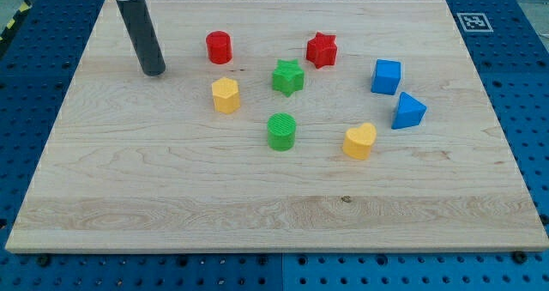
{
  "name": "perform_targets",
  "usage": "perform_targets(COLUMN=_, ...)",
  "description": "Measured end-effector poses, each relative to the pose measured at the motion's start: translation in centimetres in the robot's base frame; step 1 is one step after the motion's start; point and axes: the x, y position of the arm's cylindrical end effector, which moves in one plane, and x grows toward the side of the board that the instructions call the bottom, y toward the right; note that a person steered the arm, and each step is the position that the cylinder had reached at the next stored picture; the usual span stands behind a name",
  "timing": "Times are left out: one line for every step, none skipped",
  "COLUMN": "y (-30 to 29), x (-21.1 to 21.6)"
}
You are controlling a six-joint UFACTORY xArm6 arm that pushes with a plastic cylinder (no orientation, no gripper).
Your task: Push the red circle a bit down
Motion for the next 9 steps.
perform_targets(y=-0.3, x=-0.7)
perform_targets(y=-0.3, x=-4.9)
perform_targets(y=2.3, x=-6.6)
perform_targets(y=6.3, x=-6.6)
perform_targets(y=8.4, x=-6.1)
perform_targets(y=8.4, x=-5.6)
perform_targets(y=8.4, x=-5.6)
perform_targets(y=8.4, x=-5.6)
perform_targets(y=8.4, x=-5.5)
